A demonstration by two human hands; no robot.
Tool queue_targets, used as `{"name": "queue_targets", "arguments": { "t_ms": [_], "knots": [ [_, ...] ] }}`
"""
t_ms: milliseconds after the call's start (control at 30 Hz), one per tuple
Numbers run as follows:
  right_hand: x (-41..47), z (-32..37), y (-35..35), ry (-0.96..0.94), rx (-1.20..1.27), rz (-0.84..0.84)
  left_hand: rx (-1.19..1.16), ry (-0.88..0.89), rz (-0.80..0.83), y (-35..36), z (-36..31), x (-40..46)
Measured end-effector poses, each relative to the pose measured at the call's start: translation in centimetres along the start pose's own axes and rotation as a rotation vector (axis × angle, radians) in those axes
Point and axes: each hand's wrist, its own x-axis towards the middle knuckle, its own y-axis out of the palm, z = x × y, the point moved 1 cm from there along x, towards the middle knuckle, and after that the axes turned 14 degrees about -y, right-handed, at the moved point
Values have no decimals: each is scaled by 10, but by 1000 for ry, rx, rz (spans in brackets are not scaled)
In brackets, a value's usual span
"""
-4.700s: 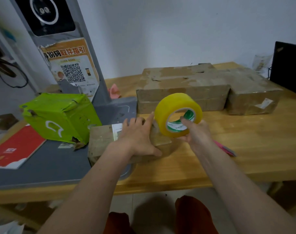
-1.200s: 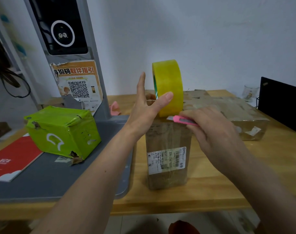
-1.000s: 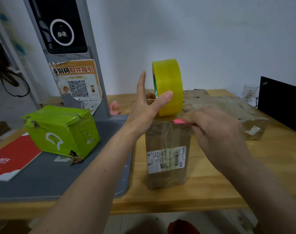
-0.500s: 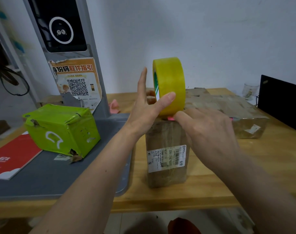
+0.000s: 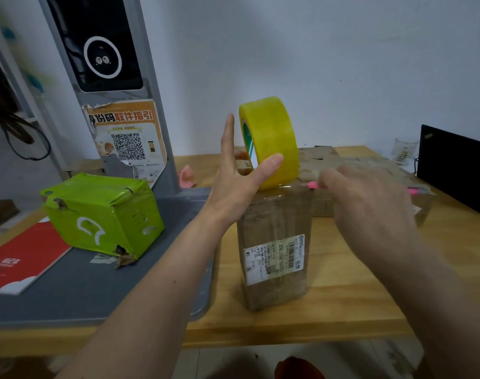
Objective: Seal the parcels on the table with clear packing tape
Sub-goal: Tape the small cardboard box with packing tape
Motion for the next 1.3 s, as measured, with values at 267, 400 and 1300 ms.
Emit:
{"name": "queue_targets", "arguments": {
  "t_ms": [267,400,1300],
  "knots": [
    [-25,-25,44,572,231,108,-77,13,-15,0,5,2],
    [-67,-15,115,714,327,416,-129,-15,-18,3,9,2],
    [-13,56,64,-88,154,-316,-676,-41,-138,-12,28,12]
  ]
}}
